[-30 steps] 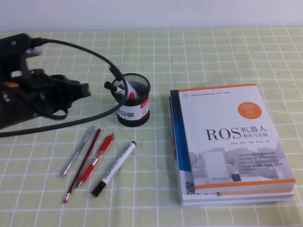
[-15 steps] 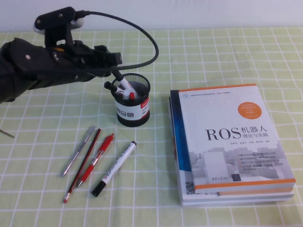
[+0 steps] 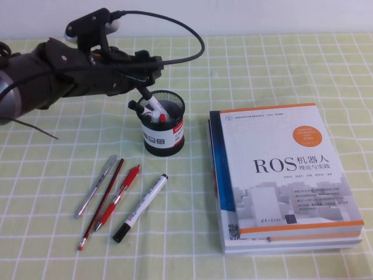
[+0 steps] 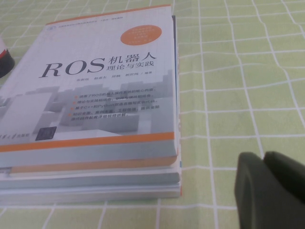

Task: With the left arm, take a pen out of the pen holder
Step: Pick up the pen from the pen holder

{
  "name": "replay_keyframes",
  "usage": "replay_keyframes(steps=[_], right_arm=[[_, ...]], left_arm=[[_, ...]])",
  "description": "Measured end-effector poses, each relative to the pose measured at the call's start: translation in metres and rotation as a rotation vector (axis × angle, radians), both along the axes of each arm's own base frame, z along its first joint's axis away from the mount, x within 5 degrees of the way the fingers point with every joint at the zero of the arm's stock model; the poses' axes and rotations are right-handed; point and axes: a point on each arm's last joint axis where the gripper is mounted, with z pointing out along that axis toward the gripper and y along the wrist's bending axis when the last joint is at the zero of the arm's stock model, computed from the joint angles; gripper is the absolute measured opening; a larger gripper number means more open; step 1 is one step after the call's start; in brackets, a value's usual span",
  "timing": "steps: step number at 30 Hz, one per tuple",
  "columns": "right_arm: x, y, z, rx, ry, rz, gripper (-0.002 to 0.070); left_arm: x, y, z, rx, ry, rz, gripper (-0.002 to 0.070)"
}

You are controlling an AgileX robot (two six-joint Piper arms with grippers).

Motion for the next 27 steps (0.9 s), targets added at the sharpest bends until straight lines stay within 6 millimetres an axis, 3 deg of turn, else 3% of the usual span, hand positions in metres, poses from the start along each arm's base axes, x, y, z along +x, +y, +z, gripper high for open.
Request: replay_keyframes(steps=[27], right_arm=[[0.0,0.0,0.0,0.0,0.0,0.0,-0.0012]], left_arm=[[0.021,0.004,-0.034,-0.103,0.089,0.136,0.0405]])
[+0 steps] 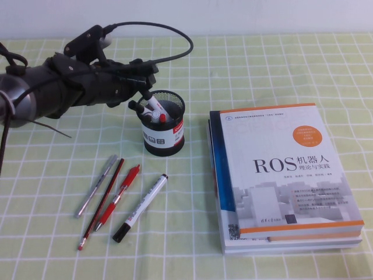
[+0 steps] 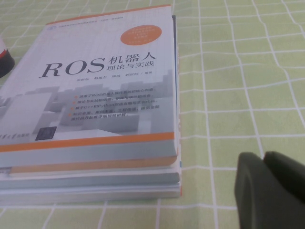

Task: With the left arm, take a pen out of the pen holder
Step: Pick up the pen from the pen holder

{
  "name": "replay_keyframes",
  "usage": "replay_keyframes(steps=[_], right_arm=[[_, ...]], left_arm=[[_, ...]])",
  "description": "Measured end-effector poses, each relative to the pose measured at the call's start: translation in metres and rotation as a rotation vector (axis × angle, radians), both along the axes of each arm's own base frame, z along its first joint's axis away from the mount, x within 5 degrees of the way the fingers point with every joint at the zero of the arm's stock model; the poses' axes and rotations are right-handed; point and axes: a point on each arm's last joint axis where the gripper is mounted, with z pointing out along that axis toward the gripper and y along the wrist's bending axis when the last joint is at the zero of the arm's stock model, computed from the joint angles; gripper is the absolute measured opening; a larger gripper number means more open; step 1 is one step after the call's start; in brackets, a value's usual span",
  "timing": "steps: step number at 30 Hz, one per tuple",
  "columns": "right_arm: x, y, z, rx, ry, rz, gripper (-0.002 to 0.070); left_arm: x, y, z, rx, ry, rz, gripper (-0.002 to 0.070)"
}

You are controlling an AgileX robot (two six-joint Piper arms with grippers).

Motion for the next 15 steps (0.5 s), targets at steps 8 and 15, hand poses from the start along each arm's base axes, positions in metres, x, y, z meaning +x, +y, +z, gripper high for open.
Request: replay_keyframes(steps=[8,15], right_arm=[[0.0,0.0,0.0,0.0,0.0,0.0,-0.0013],[0.0,0.0,0.0,0.0,0.0,0.0,-0.0013]], left_arm=[[0.0008,0.0006,0.0005,0.0,-0.008,0.009,0.0405],[0.0009,0.0007,0.0006,-0.001,-0.009,0.011,0.0342]])
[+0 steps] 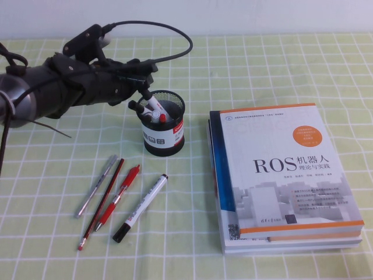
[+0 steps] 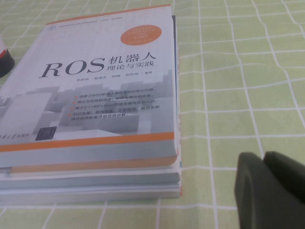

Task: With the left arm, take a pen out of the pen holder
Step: Pick up the pen from the pen holder

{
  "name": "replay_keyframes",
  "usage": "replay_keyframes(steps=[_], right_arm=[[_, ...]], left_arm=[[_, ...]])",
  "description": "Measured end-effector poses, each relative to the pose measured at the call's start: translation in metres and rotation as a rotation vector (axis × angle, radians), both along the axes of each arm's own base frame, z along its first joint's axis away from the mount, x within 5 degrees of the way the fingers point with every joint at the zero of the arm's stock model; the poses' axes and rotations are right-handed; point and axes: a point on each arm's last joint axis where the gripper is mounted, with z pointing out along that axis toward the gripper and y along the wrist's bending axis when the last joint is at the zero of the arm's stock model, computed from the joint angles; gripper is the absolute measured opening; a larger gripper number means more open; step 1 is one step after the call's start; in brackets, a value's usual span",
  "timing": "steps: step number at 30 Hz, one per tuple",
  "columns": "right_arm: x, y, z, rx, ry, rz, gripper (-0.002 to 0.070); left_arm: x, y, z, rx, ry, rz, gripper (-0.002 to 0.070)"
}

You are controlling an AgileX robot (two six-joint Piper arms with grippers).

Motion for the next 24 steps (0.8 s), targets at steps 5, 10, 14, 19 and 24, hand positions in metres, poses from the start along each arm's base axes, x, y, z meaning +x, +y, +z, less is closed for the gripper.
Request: replay_keyframes(steps=[5,10,14,19,24], right_arm=[[0.0,0.0,0.0,0.0,0.0,0.0,-0.0013],[0.0,0.0,0.0,0.0,0.0,0.0,-0.0013],[0.0,0.0,0.0,0.0,0.0,0.0,-0.0012],[0.0,0.0,0.0,0.0,0.0,0.0,-0.0013],[0.0,0.0,0.0,0.0,0.0,0.0,-0.0013]], left_arm=[[0.0,-0.0002,0.0002,-0.01,0.003,0.005,0.0283],[0.0,-0.0009,0.0005,-0.019,0.004,0.012,0.0265],[0.0001,-0.0008,0.0006,-0.021,0.003,0.014,0.0245],[0.0003,-0.0007,0.0007,-0.012,-0.003,0.009,0.0214],[0.0003,-0.0007,0.0007,0.003,-0.012,-0.002,0.0204]])
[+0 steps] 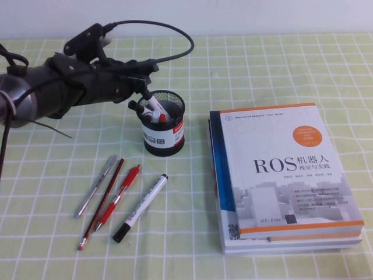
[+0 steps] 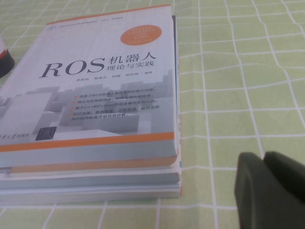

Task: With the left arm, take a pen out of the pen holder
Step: Pick up the pen from the pen holder

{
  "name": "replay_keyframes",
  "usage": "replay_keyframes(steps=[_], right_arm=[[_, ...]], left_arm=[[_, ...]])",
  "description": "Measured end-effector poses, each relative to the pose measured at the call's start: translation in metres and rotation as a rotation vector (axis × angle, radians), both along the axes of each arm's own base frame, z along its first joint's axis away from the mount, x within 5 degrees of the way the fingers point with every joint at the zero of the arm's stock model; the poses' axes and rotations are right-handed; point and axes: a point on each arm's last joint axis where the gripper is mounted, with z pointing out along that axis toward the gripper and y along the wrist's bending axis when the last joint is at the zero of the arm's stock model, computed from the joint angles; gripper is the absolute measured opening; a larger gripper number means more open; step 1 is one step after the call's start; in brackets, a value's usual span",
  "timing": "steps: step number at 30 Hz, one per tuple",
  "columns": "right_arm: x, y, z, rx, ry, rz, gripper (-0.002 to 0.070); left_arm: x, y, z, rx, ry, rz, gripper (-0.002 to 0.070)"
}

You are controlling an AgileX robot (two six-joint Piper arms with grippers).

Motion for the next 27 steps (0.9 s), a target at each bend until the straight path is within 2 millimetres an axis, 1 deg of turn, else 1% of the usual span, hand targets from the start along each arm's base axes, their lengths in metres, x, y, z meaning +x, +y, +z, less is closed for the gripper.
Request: replay_keyframes(steps=[3,5,8,20,27], right_arm=[[0.0,0.0,0.0,0.0,0.0,0.0,-0.0013],[0.0,0.0,0.0,0.0,0.0,0.0,-0.0012],[0.0,0.0,0.0,0.0,0.0,0.0,-0.0012],[0.0,0.0,0.0,0.0,0.0,0.0,-0.0013],[0.0,0.0,0.0,0.0,0.0,0.0,-0.0012]], left_arm=[[0.0,0.0,0.0,0.003,-0.002,-0.002,0.0188],[0.0,0.0,0.0,0.003,-0.002,-0.003,0.0155],[0.0,0.0,0.0,0.001,-0.001,-0.001,0.0085],[0.0,0.0,0.0,0.012,-0.009,-0.011,0.0083],[-0.006,0.002,0.022,0.041,-0.082,-0.042,0.0081]])
